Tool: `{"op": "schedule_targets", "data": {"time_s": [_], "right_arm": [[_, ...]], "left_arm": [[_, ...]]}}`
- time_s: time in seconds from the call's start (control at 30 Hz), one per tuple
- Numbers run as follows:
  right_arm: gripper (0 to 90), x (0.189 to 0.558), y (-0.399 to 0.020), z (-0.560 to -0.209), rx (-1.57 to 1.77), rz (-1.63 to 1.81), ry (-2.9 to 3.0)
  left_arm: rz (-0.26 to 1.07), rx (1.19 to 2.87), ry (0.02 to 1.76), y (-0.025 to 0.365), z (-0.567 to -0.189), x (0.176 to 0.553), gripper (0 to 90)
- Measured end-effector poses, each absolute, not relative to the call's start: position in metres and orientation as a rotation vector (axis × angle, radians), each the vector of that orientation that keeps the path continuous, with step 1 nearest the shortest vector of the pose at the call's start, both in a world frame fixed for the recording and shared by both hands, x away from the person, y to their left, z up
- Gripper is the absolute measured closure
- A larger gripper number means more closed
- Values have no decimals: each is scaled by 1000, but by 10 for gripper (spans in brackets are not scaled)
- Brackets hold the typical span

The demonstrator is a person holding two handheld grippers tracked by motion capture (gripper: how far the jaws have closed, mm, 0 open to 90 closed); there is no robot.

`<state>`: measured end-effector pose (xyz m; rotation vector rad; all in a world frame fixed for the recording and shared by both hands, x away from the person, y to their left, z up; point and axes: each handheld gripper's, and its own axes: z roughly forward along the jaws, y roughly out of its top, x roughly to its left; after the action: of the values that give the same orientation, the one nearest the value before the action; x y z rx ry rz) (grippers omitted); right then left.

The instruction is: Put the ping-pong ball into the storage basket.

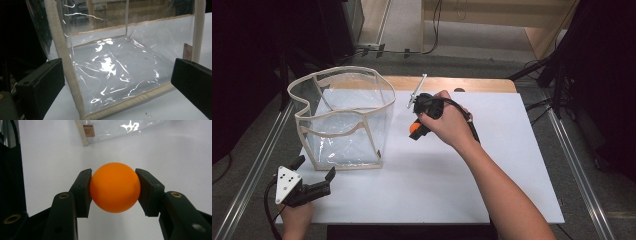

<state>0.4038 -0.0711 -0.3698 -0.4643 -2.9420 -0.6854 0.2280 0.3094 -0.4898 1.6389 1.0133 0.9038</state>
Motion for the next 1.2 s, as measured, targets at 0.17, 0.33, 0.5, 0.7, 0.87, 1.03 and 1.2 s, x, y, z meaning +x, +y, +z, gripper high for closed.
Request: {"op": "schedule_targets", "data": {"time_s": [0.17,0.33,0.5,0.7,0.87,1.03,1.2], "right_arm": [[479,405,-69,-364,-460,-689,-2938],[479,407,-66,-361,-455,-697,-2934],[479,408,-64,-357,-447,-702,-2934],[479,409,-60,-350,-436,-710,-2935],[479,410,-57,-345,-413,-717,-2938],[479,412,-54,-341,-404,-717,-2937],[479,412,-52,-337,-390,-721,-2937]], "left_arm": [[904,1640,1011,309,-490,228,0],[905,1643,1011,309,-490,228,0],[904,1640,1011,309,-490,228,0],[905,1645,1011,309,-490,228,0],[905,1647,1012,309,-490,228,0],[904,1644,1011,308,-490,228,0],[905,1648,1010,308,-490,228,0]]}}
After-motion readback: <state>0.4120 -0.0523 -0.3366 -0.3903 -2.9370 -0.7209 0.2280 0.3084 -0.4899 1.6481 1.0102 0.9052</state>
